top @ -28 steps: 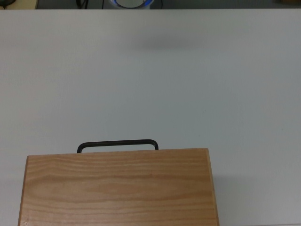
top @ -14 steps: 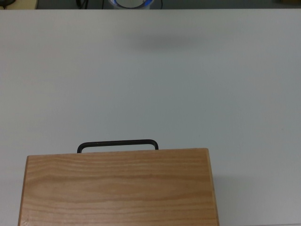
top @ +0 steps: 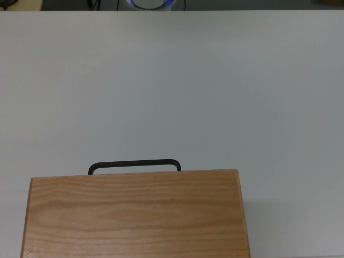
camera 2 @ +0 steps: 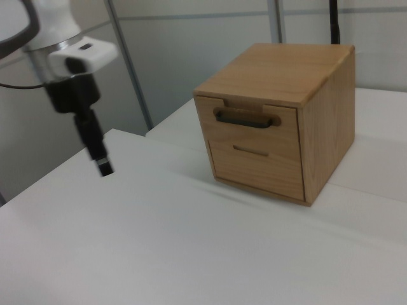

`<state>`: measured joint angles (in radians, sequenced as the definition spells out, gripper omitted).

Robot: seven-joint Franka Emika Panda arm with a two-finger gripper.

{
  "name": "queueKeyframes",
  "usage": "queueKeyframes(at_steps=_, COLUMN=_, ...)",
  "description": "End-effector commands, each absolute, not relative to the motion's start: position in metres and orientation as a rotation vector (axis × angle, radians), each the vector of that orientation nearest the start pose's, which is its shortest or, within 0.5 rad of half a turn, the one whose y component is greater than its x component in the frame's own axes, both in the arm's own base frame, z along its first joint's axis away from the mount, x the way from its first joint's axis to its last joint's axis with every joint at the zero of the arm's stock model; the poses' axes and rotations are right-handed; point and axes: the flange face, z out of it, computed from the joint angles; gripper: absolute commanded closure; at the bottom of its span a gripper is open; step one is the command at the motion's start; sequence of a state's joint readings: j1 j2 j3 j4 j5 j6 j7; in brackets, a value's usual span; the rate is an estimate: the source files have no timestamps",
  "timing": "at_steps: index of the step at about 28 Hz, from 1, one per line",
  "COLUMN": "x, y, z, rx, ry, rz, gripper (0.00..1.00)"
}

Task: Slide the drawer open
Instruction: 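Raise the gripper and swing it toward the wooden cabinet's drawer handle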

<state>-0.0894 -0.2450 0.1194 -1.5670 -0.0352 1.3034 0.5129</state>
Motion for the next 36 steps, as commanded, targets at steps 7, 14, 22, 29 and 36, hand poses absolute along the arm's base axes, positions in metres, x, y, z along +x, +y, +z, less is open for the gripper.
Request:
queueKeyframes(at_steps=7, x=0.37, y=0.03, z=0.714, rx=-2.834, ry=1.233, rz=-0.283, gripper=0.0)
queueKeyframes(at_steps=14, x=0.372, y=0.03, z=0.71, rx=-2.575, ry=1.549, rz=-0.395, gripper=0.0)
queueKeyframes(at_steps=22, x=0.393, y=0.03, z=0.69, rx=-2.24, ry=1.836, rz=-0.46, gripper=0.0)
queueKeyframes(at_steps=29, x=0.431, y=0.038, z=0.669, rx=-2.0, ry=1.926, rz=-0.503, gripper=0.0)
queueKeyframes(at_steps=36, x=0.493, y=0.038, z=0.639, rx=-1.822, ry=1.894, rz=-0.565, gripper=0.0)
